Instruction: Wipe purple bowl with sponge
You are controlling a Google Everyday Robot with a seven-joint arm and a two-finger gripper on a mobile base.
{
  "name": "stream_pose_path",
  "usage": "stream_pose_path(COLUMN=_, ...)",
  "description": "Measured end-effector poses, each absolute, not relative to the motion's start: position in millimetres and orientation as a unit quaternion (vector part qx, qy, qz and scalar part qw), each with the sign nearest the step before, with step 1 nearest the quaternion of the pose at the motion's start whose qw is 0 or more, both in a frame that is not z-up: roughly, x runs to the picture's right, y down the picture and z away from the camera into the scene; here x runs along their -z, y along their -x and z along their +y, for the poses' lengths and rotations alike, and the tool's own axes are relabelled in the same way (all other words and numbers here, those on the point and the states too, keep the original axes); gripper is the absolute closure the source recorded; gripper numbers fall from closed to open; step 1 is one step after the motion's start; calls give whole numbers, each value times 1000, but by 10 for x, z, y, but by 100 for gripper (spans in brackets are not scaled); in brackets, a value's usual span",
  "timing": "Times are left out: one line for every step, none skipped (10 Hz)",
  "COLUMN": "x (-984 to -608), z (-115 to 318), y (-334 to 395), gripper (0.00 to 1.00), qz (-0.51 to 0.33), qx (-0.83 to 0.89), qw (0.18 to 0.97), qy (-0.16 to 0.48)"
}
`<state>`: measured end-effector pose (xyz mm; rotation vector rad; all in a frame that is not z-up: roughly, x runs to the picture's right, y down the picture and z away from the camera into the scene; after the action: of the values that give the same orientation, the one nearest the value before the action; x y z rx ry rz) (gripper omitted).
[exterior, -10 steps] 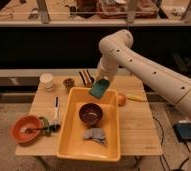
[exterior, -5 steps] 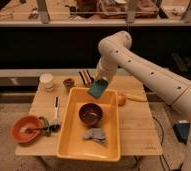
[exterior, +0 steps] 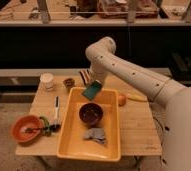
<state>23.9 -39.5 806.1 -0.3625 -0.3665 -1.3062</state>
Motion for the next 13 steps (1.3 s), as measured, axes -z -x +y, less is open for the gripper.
stream_pose_path(x=-8065, z=-380, y=-265, gripper=100, qz=-167, qx=588, qw=774, qy=167)
stream_pose_path(x=-8047, z=-351, y=-287, gripper=100, qz=-167, qx=578, qw=782, qy=164)
stream_pose_path(x=-8011, z=-307, y=-286, gripper=100, qz=-168, qx=567, qw=792, qy=155)
stream_pose_path(x=-7959, z=-253, y=-206, gripper=100, qz=-174, qx=561, qw=796, qy=146)
stream_pose_path(x=-7910, z=-224, y=-123, gripper=100, qz=-175, qx=561, qw=797, qy=136)
stream_pose_path(x=-7883, z=-203, y=-42, gripper=100, qz=-172, qx=565, qw=796, qy=135)
stream_pose_path(x=-7857, z=-151, y=123, gripper=100, qz=-171, qx=567, qw=793, qy=140)
stream_pose_path(x=-7841, z=-89, y=245, gripper=100, qz=-169, qx=567, qw=793, qy=149)
stream_pose_path(x=-7837, z=-22, y=328, gripper=100, qz=-166, qx=561, qw=795, qy=159)
stream_pose_path(x=-7860, z=80, y=383, gripper=100, qz=-162, qx=551, qw=801, qy=169)
stream_pose_path(x=-7911, z=203, y=356, gripper=100, qz=-161, qx=539, qw=808, qy=177)
stream_pose_path(x=-7946, z=283, y=309, gripper=100, qz=-162, qx=526, qw=816, qy=178)
stream_pose_path(x=-7978, z=375, y=178, gripper=100, qz=-161, qx=502, qw=831, qy=177)
